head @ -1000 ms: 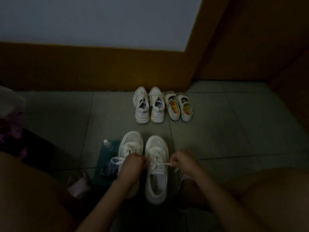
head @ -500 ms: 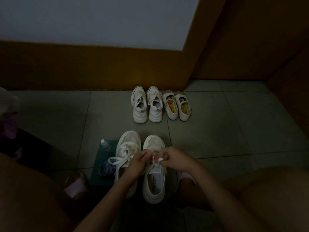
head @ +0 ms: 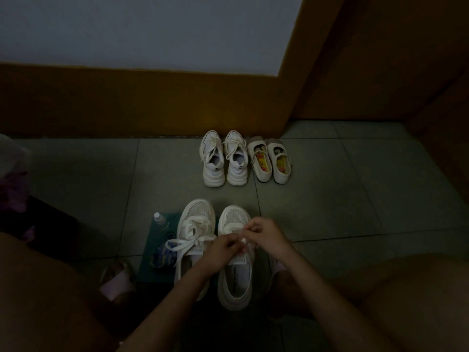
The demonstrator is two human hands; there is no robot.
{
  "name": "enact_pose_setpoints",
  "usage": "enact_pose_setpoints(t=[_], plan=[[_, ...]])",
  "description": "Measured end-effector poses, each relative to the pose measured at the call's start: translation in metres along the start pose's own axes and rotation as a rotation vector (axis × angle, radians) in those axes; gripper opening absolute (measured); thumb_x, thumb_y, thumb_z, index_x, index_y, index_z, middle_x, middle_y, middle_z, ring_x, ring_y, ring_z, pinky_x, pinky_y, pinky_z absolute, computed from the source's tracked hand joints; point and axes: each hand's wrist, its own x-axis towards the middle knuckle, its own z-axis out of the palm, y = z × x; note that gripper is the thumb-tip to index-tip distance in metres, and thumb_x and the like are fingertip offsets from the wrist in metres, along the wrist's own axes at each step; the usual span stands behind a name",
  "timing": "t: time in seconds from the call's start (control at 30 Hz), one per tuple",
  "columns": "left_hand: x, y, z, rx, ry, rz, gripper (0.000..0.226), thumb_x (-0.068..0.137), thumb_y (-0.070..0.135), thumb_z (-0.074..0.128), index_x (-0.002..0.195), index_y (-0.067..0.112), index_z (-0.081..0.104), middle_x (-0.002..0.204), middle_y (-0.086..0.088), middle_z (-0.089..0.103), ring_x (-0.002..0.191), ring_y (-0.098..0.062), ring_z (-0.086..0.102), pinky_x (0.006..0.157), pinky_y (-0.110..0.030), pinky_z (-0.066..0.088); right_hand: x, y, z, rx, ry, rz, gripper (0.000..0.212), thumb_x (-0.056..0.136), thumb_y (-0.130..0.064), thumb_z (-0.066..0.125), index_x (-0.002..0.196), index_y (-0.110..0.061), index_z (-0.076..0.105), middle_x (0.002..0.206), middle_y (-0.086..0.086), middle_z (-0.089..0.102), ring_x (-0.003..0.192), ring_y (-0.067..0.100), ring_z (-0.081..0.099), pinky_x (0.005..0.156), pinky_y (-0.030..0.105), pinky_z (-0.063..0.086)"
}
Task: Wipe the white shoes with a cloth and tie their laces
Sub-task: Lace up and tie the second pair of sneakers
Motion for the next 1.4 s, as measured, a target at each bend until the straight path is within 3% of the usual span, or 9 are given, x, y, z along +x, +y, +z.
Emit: enact_pose_setpoints(t=[0.07, 0.17, 0.3, 0.53, 0.73, 0.87, 1.07, 1.2, 1.4], plan=[[0.000, 0.000, 0.001, -0.049, -0.017, 0.014, 0.023, 0.086, 0.032, 0.063, 0.094, 0.011, 0.068, 0.091, -0.012, 0.069, 0.086, -0.023, 0.064, 0.078, -0.031, 0.047, 0.002, 0.000, 0.001, 0.043, 0.012, 0.006, 0.012, 0.081, -0.008, 0.069, 0.075, -0.012, 0.060, 0.060, 0.003, 0.059, 0.044, 0.003, 0.053, 0.048, 0.017, 0.043], [0.000, 0.001, 0.004, -0.084, 0.032, 0.043, 0.011, 0.084, 0.025, 0.068, 0.095, 0.022, 0.068, 0.096, -0.007, 0.071, 0.094, -0.021, 0.066, 0.084, -0.035, 0.051, 0.003, 0.000, 0.000, 0.053, -0.033, -0.012, 0.008, 0.083, -0.009, 0.067, 0.078, -0.010, 0.061, 0.063, 0.005, 0.060, 0.047, 0.002, 0.055, 0.049, 0.016, 0.045], [0.002, 0.000, 0.008, -0.063, 0.087, 0.078, 0.009, 0.089, 0.020, 0.061, 0.088, 0.028, 0.066, 0.077, 0.008, 0.067, 0.068, 0.003, 0.061, 0.066, -0.015, 0.046, 0.005, 0.001, 0.001, 0.026, -0.069, -0.041, 0.011, 0.086, -0.009, 0.064, 0.077, -0.015, 0.063, 0.069, 0.001, 0.062, 0.057, 0.000, 0.058, 0.055, 0.015, 0.046], [0.006, -0.004, 0.004, -0.121, 0.114, 0.016, 0.024, 0.095, 0.020, 0.051, 0.073, 0.016, 0.060, 0.063, 0.005, 0.058, 0.053, 0.004, 0.052, 0.058, -0.012, 0.041, 0.007, 0.009, -0.006, -0.135, -0.110, -0.103, 0.028, 0.089, 0.003, 0.053, 0.086, -0.024, 0.063, 0.082, -0.005, 0.063, 0.076, 0.006, 0.059, 0.072, 0.018, 0.048], [0.005, -0.007, 0.002, -0.157, 0.086, -0.002, 0.034, 0.098, 0.025, 0.045, 0.066, 0.019, 0.056, 0.061, 0.006, 0.056, 0.056, -0.001, 0.052, 0.060, -0.013, 0.041, 0.009, 0.014, -0.009, -0.308, -0.206, -0.134, 0.035, 0.081, 0.001, 0.061, 0.080, -0.033, 0.055, 0.080, -0.008, 0.054, 0.071, 0.002, 0.052, 0.069, 0.025, 0.044], [0.004, -0.006, -0.002, -0.164, 0.029, 0.016, 0.035, 0.098, 0.025, 0.041, 0.069, 0.017, 0.058, 0.064, 0.004, 0.057, 0.062, -0.007, 0.053, 0.064, -0.020, 0.042, 0.008, 0.013, -0.007, -0.383, -0.222, -0.169, 0.017, 0.084, -0.007, 0.061, 0.082, -0.020, 0.052, 0.079, -0.007, 0.047, 0.070, 0.003, 0.046, 0.066, 0.024, 0.039], [0.000, -0.008, -0.006, -0.249, 0.027, -0.032, 0.033, 0.097, 0.031, 0.046, 0.079, 0.012, 0.067, 0.069, 0.002, 0.066, 0.067, -0.006, 0.061, 0.065, -0.019, 0.045, 0.003, 0.008, -0.008, -0.229, -0.243, -0.115, 0.021, 0.088, -0.006, 0.057, 0.076, -0.020, 0.049, 0.077, -0.006, 0.050, 0.075, 0.008, 0.050, 0.069, 0.024, 0.040], [-0.004, -0.006, -0.010, -0.303, 0.109, -0.078, 0.029, 0.098, 0.022, 0.045, 0.100, 0.002, 0.067, 0.082, -0.011, 0.069, 0.075, -0.017, 0.064, 0.066, -0.022, 0.051, -0.003, 0.002, -0.013, -0.131, -0.248, 0.022, 0.020, 0.093, -0.008, 0.052, 0.078, -0.020, 0.046, 0.088, 0.005, 0.053, 0.076, 0.008, 0.048, 0.060, 0.012, 0.040], [0.002, -0.004, -0.010, -0.269, 0.134, -0.103, 0.029, 0.095, 0.021, 0.051, 0.091, -0.002, 0.067, 0.084, -0.025, 0.065, 0.080, -0.025, 0.059, 0.075, -0.035, 0.045, -0.004, -0.002, -0.005, -0.026, -0.160, 0.060, 0.021, 0.094, -0.006, 0.050, 0.077, -0.017, 0.043, 0.076, 0.002, 0.051, 0.058, 0.006, 0.043, 0.048, 0.011, 0.037]])
